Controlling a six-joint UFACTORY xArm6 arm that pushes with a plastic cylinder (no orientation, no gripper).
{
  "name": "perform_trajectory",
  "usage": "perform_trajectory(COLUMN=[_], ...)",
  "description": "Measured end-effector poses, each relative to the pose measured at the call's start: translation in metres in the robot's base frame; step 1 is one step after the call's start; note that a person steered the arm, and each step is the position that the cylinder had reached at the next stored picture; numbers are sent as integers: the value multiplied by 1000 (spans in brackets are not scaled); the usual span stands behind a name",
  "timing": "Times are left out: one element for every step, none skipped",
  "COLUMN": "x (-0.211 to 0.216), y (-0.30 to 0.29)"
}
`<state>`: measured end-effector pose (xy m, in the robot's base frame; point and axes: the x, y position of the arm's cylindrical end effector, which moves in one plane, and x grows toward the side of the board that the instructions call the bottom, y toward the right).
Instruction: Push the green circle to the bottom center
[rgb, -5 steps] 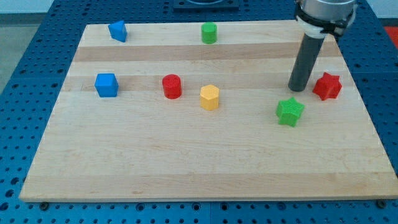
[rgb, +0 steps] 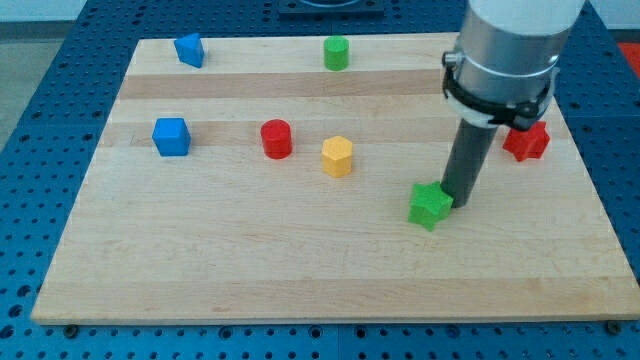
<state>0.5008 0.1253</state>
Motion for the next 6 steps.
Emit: perform_trajectory(x=[14,22,36,52,69,73], y=[-22,-50,-67,-84,-98,-124])
